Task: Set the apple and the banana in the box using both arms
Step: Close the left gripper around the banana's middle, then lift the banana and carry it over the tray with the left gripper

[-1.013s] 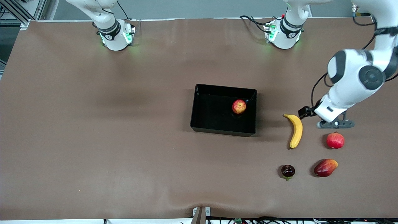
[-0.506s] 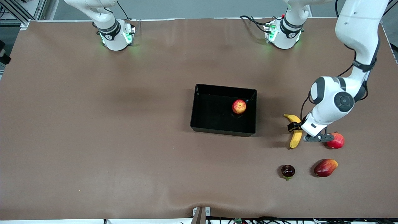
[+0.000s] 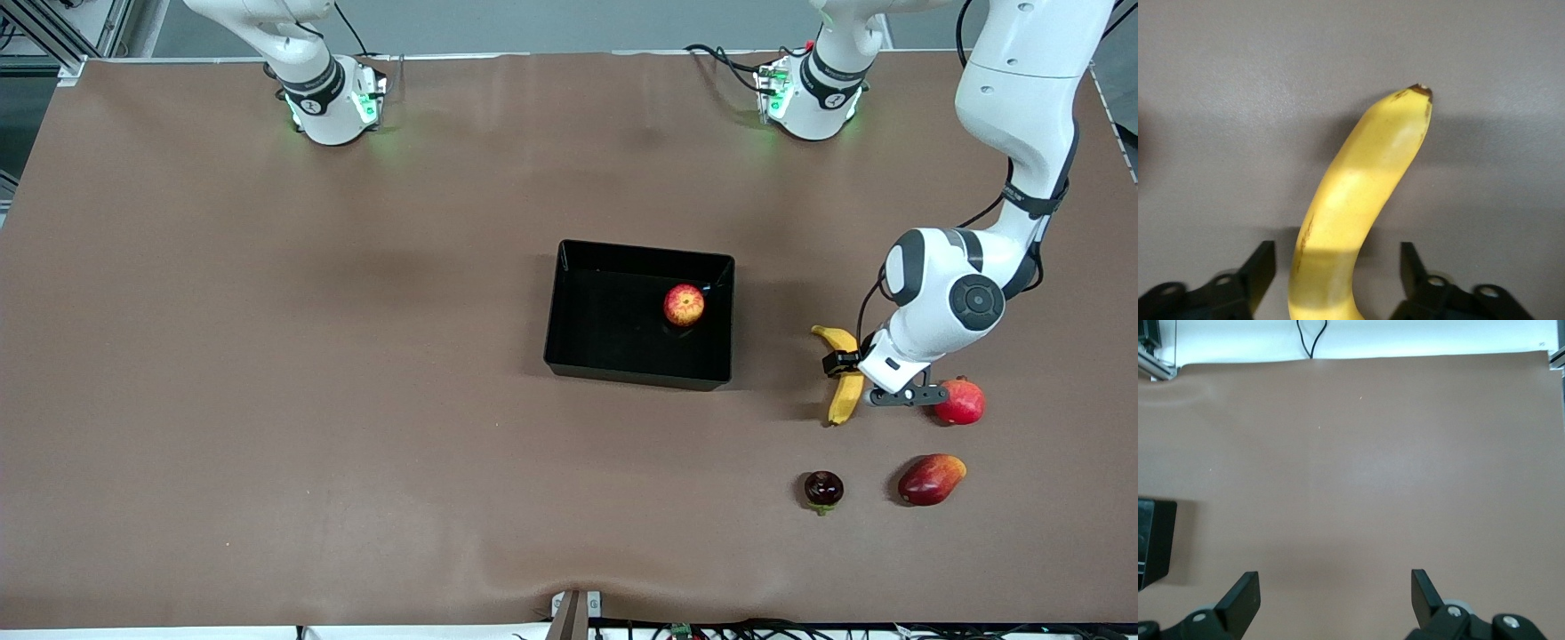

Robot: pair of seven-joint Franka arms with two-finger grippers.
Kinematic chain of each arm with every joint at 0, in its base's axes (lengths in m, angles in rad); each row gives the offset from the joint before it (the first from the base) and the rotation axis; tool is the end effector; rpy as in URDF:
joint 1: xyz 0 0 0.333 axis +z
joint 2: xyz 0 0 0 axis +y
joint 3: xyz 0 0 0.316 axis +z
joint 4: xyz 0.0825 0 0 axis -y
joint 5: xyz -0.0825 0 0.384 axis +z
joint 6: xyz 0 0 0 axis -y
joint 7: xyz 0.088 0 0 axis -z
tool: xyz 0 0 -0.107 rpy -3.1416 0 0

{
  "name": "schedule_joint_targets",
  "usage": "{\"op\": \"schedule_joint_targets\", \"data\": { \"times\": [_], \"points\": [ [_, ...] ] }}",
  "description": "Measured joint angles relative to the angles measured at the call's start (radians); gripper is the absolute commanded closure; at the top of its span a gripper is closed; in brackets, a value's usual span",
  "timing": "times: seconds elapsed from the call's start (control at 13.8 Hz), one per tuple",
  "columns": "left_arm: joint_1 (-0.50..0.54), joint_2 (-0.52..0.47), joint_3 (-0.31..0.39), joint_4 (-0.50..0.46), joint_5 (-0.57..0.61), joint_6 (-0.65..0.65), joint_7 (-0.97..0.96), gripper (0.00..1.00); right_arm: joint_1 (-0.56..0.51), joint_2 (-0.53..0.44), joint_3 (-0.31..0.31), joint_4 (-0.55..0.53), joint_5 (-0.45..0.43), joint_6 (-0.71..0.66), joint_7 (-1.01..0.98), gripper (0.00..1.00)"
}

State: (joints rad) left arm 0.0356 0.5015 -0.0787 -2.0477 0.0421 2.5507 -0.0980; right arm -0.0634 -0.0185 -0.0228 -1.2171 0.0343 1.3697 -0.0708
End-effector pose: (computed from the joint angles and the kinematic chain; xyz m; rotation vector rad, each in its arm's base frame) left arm 0.5949 -0.0258 0.1919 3.1267 0.0464 0.0039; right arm 0.5077 -0.0398 0.7766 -3.1101 0.0089 -0.2700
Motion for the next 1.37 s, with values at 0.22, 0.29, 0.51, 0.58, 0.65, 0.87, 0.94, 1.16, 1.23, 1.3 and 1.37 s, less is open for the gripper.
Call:
{"op": "schedule_joint_targets", "data": {
  "times": [0.22,0.29,0.51,0.58,0.65,0.87,0.94,1.16,1.23,1.3,1.37],
  "points": [
    [0.000,0.010,0.000,0.000,0.000,0.000,0.000,0.96,0.041,0.003,0.010,-0.002,0.001,-0.027,0.001,0.00],
    [0.000,0.010,0.000,0.001,0.000,-0.001,0.000,1.00,0.055,0.004,0.011,-0.003,0.001,-0.049,0.001,0.00],
    [-0.003,-0.003,-0.006,0.018,0.000,-0.057,0.000,1.00,0.085,0.027,0.012,-0.012,0.000,-0.086,0.002,0.00],
    [-0.007,-0.020,-0.010,0.030,0.000,-0.095,0.000,1.00,0.093,0.045,0.013,-0.014,0.000,-0.085,0.002,0.00],
    [-0.012,-0.047,-0.015,0.040,0.000,-0.138,0.000,1.00,0.100,0.067,0.013,-0.014,0.000,-0.084,0.002,0.00],
    [-0.032,-0.151,-0.047,0.082,0.000,-0.305,-0.026,1.00,0.138,0.120,0.012,-0.015,-0.036,-0.075,0.005,0.00],
    [-0.035,-0.182,-0.068,0.102,0.000,-0.364,-0.053,1.00,0.154,0.132,0.013,-0.015,-0.050,-0.068,0.009,0.00],
    [-0.039,-0.234,-0.153,0.183,0.000,-0.513,-0.180,1.00,0.175,0.144,0.013,-0.014,-0.059,-0.034,0.015,0.00],
    [-0.040,-0.237,-0.187,0.212,0.000,-0.549,-0.240,1.00,0.177,0.144,0.013,-0.012,-0.059,-0.033,0.015,0.00],
    [-0.043,-0.236,-0.222,0.232,0.000,-0.567,-0.309,1.00,0.178,0.144,0.012,-0.009,-0.059,-0.033,0.015,0.00],
    [-0.049,-0.234,-0.257,0.243,0.000,-0.575,-0.385,1.00,0.177,0.144,0.010,-0.007,-0.062,-0.032,0.015,0.00]
  ]
}}
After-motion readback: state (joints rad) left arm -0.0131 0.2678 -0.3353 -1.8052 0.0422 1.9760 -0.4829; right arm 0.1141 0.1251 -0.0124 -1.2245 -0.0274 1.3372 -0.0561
